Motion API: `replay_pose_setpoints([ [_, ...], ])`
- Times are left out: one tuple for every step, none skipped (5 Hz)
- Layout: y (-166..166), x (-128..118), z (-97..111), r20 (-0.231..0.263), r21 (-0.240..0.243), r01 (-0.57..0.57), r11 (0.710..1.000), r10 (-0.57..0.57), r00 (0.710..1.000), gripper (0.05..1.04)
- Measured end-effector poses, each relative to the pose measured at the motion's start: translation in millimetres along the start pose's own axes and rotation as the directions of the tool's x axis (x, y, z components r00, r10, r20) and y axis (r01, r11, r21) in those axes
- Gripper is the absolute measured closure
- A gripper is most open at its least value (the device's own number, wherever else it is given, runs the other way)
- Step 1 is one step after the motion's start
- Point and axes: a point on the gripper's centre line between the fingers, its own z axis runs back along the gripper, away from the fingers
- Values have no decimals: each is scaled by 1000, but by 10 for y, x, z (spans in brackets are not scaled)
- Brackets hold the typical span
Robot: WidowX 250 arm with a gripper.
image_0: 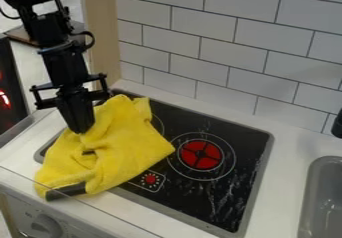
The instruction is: Unfold the cloth from left to right
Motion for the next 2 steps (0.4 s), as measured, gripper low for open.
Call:
replay_pose_setpoints([
  [-78, -57, 176, 32, 2, 4, 1000, -4, 999, 1036],
  [-284, -119, 285, 43, 1, 37, 999, -37, 998, 1036],
])
